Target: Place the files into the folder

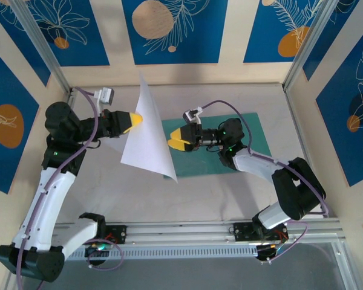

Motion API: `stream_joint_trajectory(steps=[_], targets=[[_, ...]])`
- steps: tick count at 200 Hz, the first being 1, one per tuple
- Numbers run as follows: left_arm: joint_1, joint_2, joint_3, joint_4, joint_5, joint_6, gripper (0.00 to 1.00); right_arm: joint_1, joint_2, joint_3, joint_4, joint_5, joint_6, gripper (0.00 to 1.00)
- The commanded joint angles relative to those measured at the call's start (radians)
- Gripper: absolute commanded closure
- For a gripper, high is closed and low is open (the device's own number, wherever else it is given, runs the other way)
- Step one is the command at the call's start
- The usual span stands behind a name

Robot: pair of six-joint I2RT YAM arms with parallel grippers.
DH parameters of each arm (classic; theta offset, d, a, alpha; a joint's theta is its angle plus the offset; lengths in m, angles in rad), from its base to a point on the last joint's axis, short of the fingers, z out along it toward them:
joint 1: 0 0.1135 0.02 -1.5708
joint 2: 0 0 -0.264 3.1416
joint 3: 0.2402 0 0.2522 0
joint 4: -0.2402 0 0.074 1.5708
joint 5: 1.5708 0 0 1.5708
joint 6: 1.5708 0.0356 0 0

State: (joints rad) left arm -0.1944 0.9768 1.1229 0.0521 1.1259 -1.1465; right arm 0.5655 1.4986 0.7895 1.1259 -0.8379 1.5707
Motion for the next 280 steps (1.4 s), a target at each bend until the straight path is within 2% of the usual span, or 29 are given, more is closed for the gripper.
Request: stream_joint_trajectory(steps=[1, 70, 113, 171, 203, 227, 244, 280], targets=[[-0.01, 0.006, 0.049, 0.063, 0.013, -0.009, 1.0, 0.007, 0.019, -0.003, 0.075, 0.01, 0.035, 0.13], [-0.011, 0.022, 0.055, 0.141, 0.005, -0.076, 1.0, 0.005, 0.052, -0.009, 0.131, 0.017, 0.076, 0.11], [-0.013, -0.004, -0.031, 0.144, 0.019, -0.084, 1.0, -0.01, 0.036, 0.003, 0.162, 0.023, 0.113, 0.11], [-0.005, -0.016, -0.039, -0.122, 0.048, 0.089, 1.0, -0.067, -0.008, -0.009, 0.237, 0.026, 0.17, 0.12], [-0.005, -0.011, -0.01, -0.288, -0.014, 0.236, 1.0, -0.107, 0.0, -0.018, 0.261, 0.0, 0.195, 0.12], [-0.005, -0.002, -0.018, -0.285, -0.044, 0.244, 1.0, -0.111, 0.006, -0.004, 0.268, -0.011, 0.205, 0.13], [-0.007, -0.016, -0.014, -0.314, -0.122, 0.269, 1.0, -0.11, -0.003, -0.007, 0.248, -0.012, 0.189, 0.13], [-0.01, -0.052, -0.061, -0.241, -0.195, 0.229, 1.0, -0.104, -0.032, -0.016, 0.175, -0.017, 0.136, 0.14]])
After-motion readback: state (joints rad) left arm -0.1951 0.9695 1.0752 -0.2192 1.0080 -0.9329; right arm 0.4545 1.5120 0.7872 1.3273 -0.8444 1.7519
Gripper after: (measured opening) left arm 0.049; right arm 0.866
